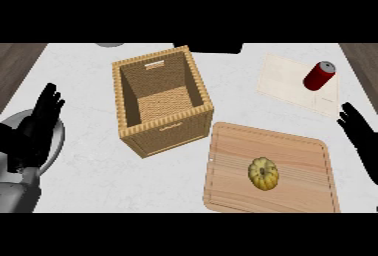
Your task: Pick the squash from the cutting board and place it in the basket
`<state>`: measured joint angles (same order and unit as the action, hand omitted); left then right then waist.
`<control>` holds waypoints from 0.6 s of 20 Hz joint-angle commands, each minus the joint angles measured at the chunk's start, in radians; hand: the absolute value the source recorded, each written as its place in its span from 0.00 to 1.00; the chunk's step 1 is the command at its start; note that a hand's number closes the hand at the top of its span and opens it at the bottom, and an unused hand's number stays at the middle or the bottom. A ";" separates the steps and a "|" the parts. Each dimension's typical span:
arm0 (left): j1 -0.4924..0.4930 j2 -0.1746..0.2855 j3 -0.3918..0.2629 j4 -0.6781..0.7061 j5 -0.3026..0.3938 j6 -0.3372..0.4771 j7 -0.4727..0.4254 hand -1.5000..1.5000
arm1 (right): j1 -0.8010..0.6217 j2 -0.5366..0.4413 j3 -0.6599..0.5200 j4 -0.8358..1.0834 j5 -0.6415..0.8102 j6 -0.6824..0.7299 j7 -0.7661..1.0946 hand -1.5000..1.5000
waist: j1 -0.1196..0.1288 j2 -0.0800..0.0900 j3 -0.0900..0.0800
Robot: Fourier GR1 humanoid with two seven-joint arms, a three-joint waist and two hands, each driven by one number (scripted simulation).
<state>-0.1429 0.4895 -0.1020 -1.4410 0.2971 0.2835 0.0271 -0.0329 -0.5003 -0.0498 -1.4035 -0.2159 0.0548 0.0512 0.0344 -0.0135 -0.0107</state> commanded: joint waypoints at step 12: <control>-0.125 0.077 -0.110 -0.074 -0.126 -0.132 -0.063 0.50 | -0.241 0.494 0.592 0.122 0.437 -0.566 0.050 0.00 | 0.041 0.023 0.011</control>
<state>-0.2488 0.5520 -0.1945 -1.5035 0.1860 0.1805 -0.0320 -0.2305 -0.1010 0.3865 -1.3777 0.0909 -0.3051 0.1066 0.0523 0.0042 0.0019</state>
